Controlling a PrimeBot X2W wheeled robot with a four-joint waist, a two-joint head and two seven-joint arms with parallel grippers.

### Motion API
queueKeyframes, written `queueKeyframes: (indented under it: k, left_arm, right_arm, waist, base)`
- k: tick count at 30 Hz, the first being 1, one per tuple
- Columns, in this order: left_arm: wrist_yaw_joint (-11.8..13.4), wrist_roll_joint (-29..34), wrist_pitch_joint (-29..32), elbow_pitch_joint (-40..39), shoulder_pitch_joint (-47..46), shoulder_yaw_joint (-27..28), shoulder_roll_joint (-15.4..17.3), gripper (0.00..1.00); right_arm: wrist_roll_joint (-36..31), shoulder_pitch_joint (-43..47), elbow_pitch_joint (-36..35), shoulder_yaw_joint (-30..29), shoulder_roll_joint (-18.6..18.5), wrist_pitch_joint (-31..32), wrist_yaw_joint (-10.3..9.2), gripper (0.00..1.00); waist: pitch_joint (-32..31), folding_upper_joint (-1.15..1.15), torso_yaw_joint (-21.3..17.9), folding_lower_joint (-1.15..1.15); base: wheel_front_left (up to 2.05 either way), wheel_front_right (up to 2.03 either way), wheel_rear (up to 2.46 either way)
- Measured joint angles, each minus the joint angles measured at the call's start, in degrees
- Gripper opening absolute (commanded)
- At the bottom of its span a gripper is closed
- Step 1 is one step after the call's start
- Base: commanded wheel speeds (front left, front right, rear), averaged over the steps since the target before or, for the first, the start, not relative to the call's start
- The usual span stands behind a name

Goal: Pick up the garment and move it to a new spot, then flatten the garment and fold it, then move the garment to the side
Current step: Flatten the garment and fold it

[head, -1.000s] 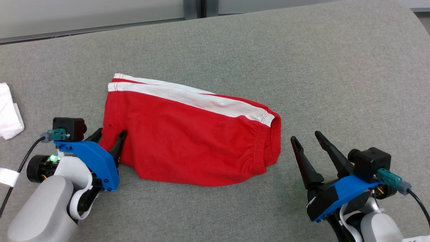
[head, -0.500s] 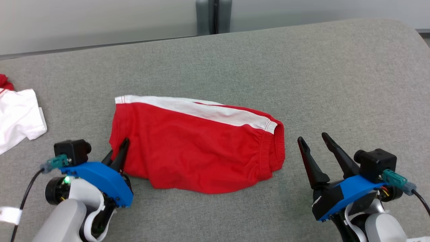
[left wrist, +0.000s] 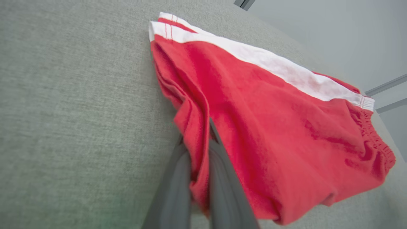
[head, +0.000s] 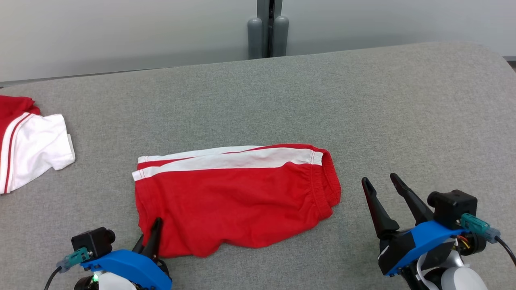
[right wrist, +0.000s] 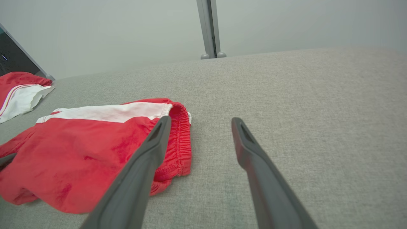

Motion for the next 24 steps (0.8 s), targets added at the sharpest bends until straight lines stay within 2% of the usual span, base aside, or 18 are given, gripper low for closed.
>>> queueKeyframes:
  k: [1, 2, 3, 9, 13, 21, 24]
  left_arm:
    - [0.0, 0.0, -0.3, 0.1, 0.0, 0.0, -0.2, 0.51]
    - [0.0, 0.2, -0.6, 0.3, 0.0, -0.1, -0.2, 0.88]
    - [0.1, 0.7, -1.1, 0.4, -0.1, -0.3, -0.2, 1.0]
    - [2.0, 7.3, -6.7, 0.3, -2.9, -1.0, 1.5, 1.0]
    - [3.3, 10.1, -10.8, -0.9, -4.0, -0.7, 1.4, 1.0]
    - [6.2, 13.8, -14.4, -5.0, -4.1, 0.5, -1.8, 1.0]
    - [6.6, 15.2, -14.9, -6.3, -3.5, 0.4, -2.4, 1.0]
  right_arm:
    - [0.0, 0.0, 0.0, 0.0, 0.0, 0.1, 0.01, 1.0]
    - [0.0, 0.1, 0.0, 0.1, 0.0, 0.1, 0.0, 1.0]
    - [0.0, 0.2, 0.0, 0.1, 0.0, 0.3, 0.01, 1.0]
    - [-0.5, -0.2, 0.8, 0.5, 0.0, 1.6, 0.0, 1.0]
    - [-0.4, -2.7, 2.2, 1.6, 0.0, 4.2, 0.0, 1.0]
    - [-0.4, -10.7, 11.8, 1.9, 0.0, 11.5, 0.01, 1.0]
    - [-2.9, -13.4, 16.0, 0.1, 0.0, 13.7, 0.01, 1.0]
  waist:
    - [-0.1, 0.0, 0.0, 0.0]
    - [-0.1, 0.0, 0.0, 0.0]
    - [-0.1, 0.0, 0.1, 0.0]
    - [-0.3, 0.0, 0.7, 0.0]
    - [-0.5, 0.0, 1.8, 0.0]
    - [-0.4, 0.0, 5.0, 0.0]
    - [-0.3, 0.0, 6.6, 0.0]
  base:
    - [0.0, 0.0, 0.0]
    - [0.0, 0.0, 0.0]
    - [0.0, 0.0, 0.0]
    - [0.0, 0.0, 0.0]
    - [0.0, 0.0, 0.0]
    - [0.0, 0.0, 0.0]
    - [0.0, 0.0, 0.0]
